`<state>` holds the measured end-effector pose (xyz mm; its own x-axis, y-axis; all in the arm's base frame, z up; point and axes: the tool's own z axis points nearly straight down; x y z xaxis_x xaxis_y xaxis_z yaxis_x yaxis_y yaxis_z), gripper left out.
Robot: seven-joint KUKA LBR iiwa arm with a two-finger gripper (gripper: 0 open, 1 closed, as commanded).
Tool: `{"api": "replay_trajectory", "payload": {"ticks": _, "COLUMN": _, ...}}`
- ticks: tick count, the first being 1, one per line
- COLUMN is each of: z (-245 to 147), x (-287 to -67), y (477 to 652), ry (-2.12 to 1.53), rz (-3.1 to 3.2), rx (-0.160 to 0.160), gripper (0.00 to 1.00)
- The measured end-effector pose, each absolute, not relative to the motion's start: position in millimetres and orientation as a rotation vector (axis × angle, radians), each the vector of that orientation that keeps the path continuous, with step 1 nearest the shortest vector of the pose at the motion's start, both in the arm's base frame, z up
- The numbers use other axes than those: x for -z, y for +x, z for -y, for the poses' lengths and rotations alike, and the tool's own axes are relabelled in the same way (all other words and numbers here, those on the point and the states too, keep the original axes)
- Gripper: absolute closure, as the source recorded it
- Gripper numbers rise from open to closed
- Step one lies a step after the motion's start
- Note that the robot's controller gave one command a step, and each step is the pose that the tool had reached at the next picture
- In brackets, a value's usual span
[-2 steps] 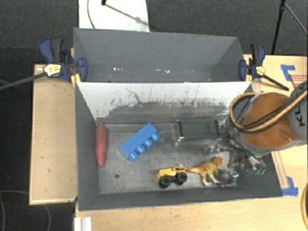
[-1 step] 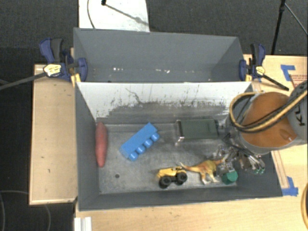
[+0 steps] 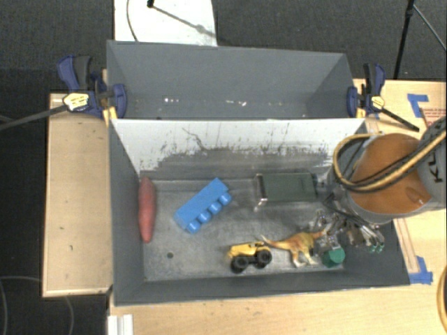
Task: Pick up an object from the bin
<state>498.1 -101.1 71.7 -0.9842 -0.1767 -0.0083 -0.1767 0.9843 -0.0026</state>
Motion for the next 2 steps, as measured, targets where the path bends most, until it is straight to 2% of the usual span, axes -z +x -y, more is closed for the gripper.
{"api": "replay_trajectory", "payload": {"ticks": 2, "z": 101.1, "x": -71.7, "y": 498.1, "ry": -0.281, "rz": -3.12, "rx": 0.003, "gripper": 1.0}}
